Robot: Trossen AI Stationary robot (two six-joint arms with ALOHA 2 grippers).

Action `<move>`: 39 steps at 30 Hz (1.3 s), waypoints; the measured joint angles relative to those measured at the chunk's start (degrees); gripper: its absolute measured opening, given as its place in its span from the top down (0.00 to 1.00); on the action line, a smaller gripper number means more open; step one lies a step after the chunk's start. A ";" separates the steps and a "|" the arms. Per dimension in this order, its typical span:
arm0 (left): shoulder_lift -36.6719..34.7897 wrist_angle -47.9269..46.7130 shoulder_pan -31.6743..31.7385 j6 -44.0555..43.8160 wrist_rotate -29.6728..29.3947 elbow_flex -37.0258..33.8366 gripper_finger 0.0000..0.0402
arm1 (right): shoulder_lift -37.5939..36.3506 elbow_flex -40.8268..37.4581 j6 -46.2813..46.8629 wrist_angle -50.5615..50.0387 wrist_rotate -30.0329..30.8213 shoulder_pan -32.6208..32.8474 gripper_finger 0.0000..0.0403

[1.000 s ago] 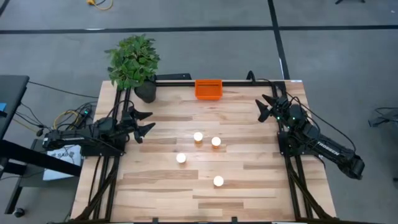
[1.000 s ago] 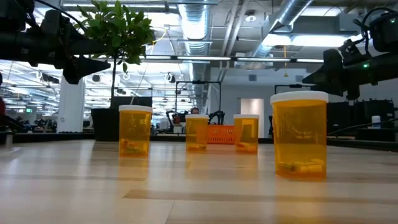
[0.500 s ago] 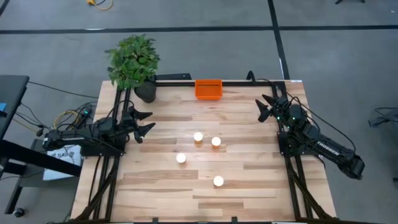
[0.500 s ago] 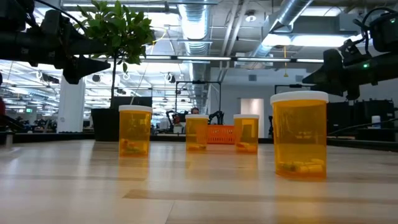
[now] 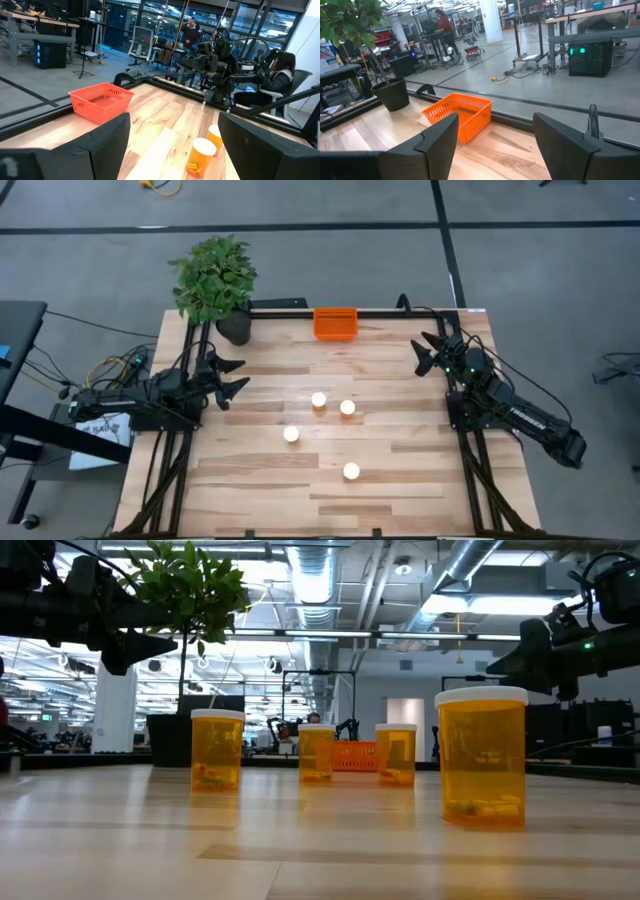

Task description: Pick and place pill bottles into a basket

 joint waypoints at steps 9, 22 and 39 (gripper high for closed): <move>-0.02 0.00 0.00 0.00 0.00 0.02 0.27 | 0.01 0.00 0.02 0.30 0.00 0.01 0.38; 0.00 0.00 0.00 0.01 -0.02 0.00 0.27 | 0.60 -0.01 22.17 37.87 11.82 -0.10 0.38; -0.01 0.00 0.00 0.04 -0.01 0.00 0.27 | 13.26 9.84 24.70 29.60 -23.21 8.87 0.38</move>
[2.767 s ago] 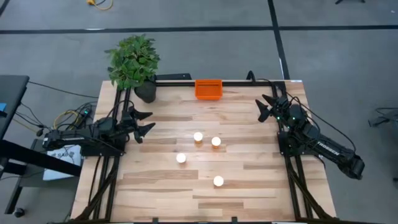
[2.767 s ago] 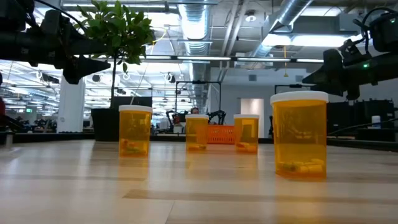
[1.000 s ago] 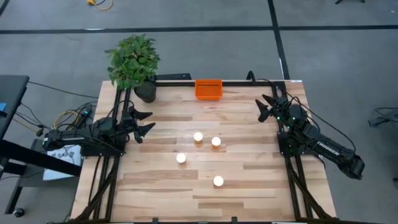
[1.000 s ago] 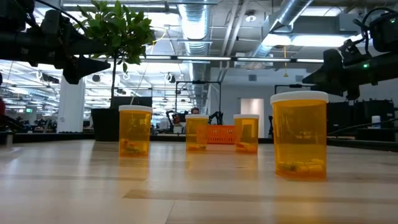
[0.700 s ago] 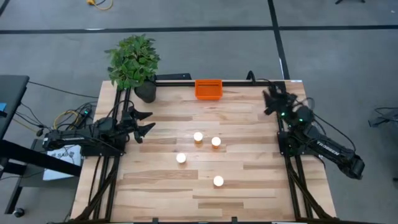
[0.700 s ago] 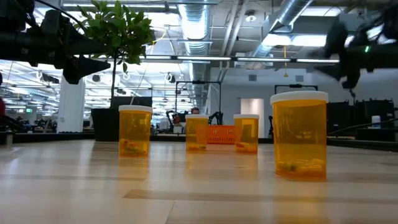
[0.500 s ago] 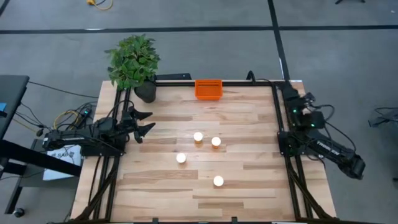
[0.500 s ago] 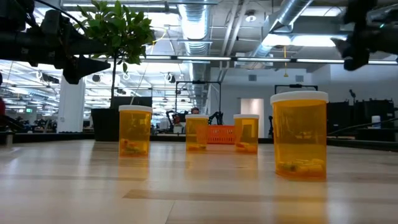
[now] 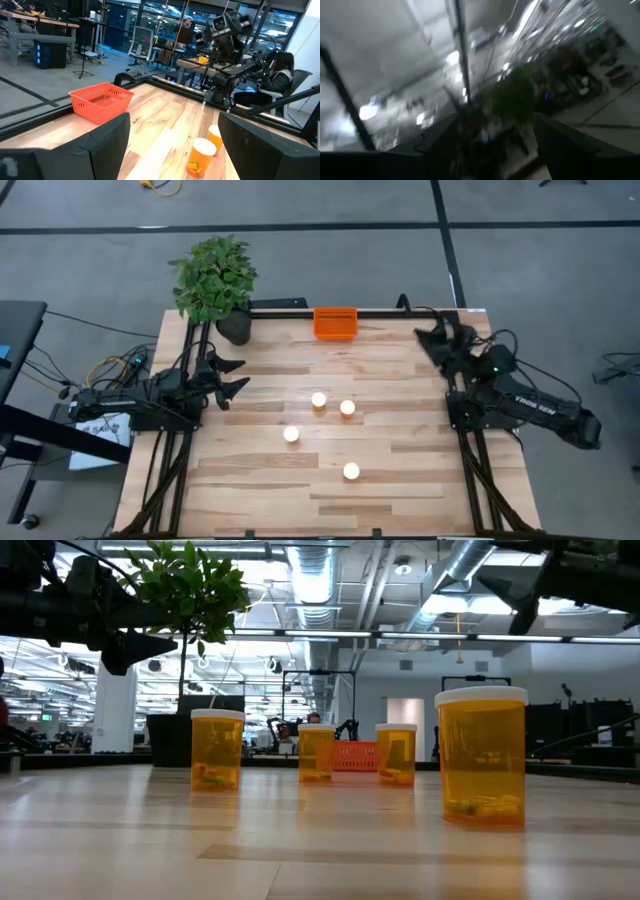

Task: Pick and place pill bottles into a basket
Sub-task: Put the orange pill bottle into the orange bin

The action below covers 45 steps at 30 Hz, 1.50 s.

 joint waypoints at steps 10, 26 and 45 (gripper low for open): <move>0.01 0.00 0.00 2.32 -0.01 0.01 0.27 | 1.67 0.41 -10.96 -34.55 -9.71 5.63 0.38; 0.00 0.00 0.00 2.50 -0.01 0.00 0.27 | 10.59 0.51 -25.83 -35.52 10.56 32.41 0.38; -0.01 0.00 0.00 2.50 -0.01 0.00 0.27 | 41.19 0.56 -28.72 -6.68 31.98 41.10 0.38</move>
